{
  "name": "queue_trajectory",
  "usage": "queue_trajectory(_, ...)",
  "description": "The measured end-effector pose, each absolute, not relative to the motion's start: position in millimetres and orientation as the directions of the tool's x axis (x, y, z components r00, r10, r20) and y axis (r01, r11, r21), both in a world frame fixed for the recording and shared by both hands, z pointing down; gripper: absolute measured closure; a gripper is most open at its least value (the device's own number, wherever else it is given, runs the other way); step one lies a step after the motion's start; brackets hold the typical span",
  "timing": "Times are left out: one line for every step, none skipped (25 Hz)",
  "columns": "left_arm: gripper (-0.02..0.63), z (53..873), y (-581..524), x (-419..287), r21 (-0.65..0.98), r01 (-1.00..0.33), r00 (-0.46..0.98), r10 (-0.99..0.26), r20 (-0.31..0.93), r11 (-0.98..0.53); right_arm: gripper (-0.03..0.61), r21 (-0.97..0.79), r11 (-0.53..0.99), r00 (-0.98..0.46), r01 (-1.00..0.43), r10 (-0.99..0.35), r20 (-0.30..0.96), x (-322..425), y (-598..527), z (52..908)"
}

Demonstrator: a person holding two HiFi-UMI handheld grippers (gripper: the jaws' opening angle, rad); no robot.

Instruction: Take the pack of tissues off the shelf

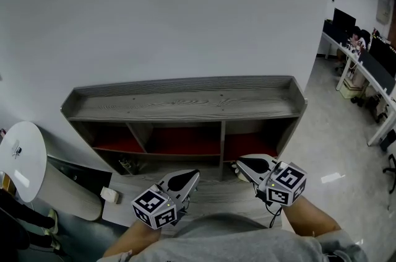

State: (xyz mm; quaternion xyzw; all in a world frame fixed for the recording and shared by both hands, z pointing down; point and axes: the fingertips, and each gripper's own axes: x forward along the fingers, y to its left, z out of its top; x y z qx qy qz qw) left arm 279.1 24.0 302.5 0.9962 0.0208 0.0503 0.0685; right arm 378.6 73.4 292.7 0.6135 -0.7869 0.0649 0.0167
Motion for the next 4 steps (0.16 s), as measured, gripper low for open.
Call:
queue_trajectory(0.603, 302.6, 25.0, 278.7, 0.137, 0.035, 0.994, 0.049, 0.099, -0.990, 0.561, -0.081, 0.239, -0.247, -0.968, -0.963, 0.106, 378.1, 74.1, 292.5)
queue_trajectory(0.603, 302.4, 25.9, 278.3, 0.135, 0.036, 0.994, 0.050, 0.100, -0.990, 0.561, -0.081, 0.239, -0.247, -0.968, -0.963, 0.106, 377.5, 74.9, 292.3)
queue_trajectory(0.603, 302.2, 26.7, 277.9, 0.133, 0.036, 0.994, 0.050, 0.101, -0.990, 0.561, -0.080, 0.240, -0.247, -0.968, -0.963, 0.105, 377.1, 75.7, 292.0)
queue_trajectory(0.603, 301.8, 27.4, 277.5, 0.131, 0.037, 0.994, 0.051, 0.102, -0.991, 0.561, -0.079, 0.240, -0.247, -0.968, -0.963, 0.105, 376.7, 76.5, 291.7)
